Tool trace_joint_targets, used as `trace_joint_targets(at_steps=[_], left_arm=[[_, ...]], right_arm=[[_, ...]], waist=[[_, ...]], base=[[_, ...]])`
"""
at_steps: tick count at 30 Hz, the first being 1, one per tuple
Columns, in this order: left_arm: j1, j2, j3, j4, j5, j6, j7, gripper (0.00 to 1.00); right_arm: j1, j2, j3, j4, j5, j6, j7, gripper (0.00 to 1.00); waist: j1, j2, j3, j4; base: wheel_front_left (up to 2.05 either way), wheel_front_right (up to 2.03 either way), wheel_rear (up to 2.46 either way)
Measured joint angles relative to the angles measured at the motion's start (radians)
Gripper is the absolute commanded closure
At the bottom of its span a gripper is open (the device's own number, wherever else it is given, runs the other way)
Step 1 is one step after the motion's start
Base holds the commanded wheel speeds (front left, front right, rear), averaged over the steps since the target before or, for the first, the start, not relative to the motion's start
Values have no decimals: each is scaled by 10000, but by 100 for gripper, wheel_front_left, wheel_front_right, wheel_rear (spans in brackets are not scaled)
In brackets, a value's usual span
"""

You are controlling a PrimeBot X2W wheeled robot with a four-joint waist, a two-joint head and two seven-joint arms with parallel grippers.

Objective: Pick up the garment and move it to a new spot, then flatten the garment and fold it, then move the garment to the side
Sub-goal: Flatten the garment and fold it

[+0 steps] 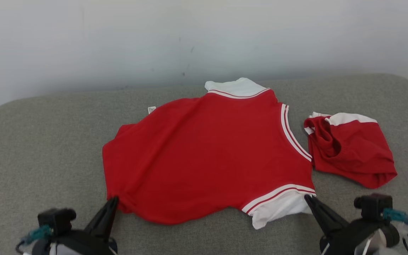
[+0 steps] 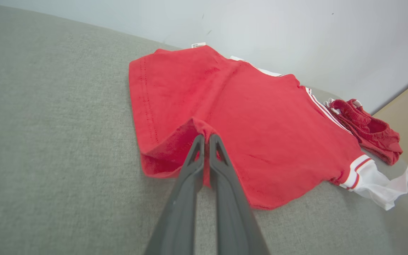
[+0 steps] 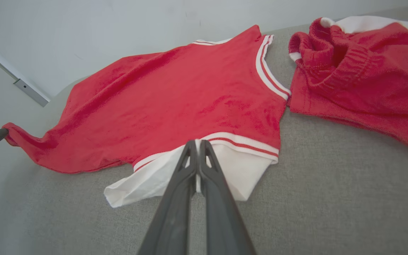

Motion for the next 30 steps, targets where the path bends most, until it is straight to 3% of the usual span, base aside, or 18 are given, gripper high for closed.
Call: trace_joint_targets(at_steps=[6, 10, 12, 14, 15, 18, 20, 23, 28, 30], left_arm=[[-2463, 19, 136, 117, -56, -161, 1110, 100], [-5183, 151, 564, 859, -410, -244, 2157, 100], [-7038, 403, 652, 1306, -21, -245, 2706, 100], [-8704, 520, 1329, 1373, 387, -245, 2761, 100], [-8704, 520, 1329, 1373, 387, -245, 2761, 100], [-10707, 322, 2150, 1057, 362, -244, 2232, 100], [-11875, 59, 2138, 606, 359, -247, 1766, 100], [-12006, -132, 2220, -493, 261, -318, 1254, 100], [-10248, 437, 1898, -541, 190, -336, 1012, 100], [-9305, 546, 1881, 2, 82, -336, 849, 100]], right_arm=[[-2638, 71, 52, 437, -261, -180, 1183, 100], [-5525, 575, -161, 1515, -320, -433, 2069, 100], [-7357, 1070, -731, 1871, -662, -623, 2366, 100], [-8946, 1365, -1432, 1835, -1810, -696, 2414, 100], [-8946, 1365, -1432, 1835, -1810, -696, 2414, 100], [-10804, 2033, -2847, 1549, -2057, -1145, 1323, 100], [-12160, 1981, -2571, 1492, -2056, -855, 884, 100], [-13134, 1607, -2027, 884, -2017, -332, 537, 100], [-11430, 1425, -1392, 169, -1944, 453, 468, 100], [-10589, 1488, -1170, 257, -1768, 558, 418, 100]], waist=[[1, 1, 733, -151], [2, 2, 1277, -277], [5, 2, 1555, -346], [4, 3, 1838, -415], [4, 3, 1838, -415], [2, 2, 2272, -504], [3, 2, 2572, -535], [-2, 0, 3015, -515], [3, 4, 3753, -359], [5, 4, 4011, -288]], base=[[0, 0, 0], [0, 0, 0], [0, 0, 0], [0, 0, 0], [0, 0, 0], [0, 0, 0], [0, 0, 0], [0, 0, 0], [0, 0, 0], [0, 0, 0]])
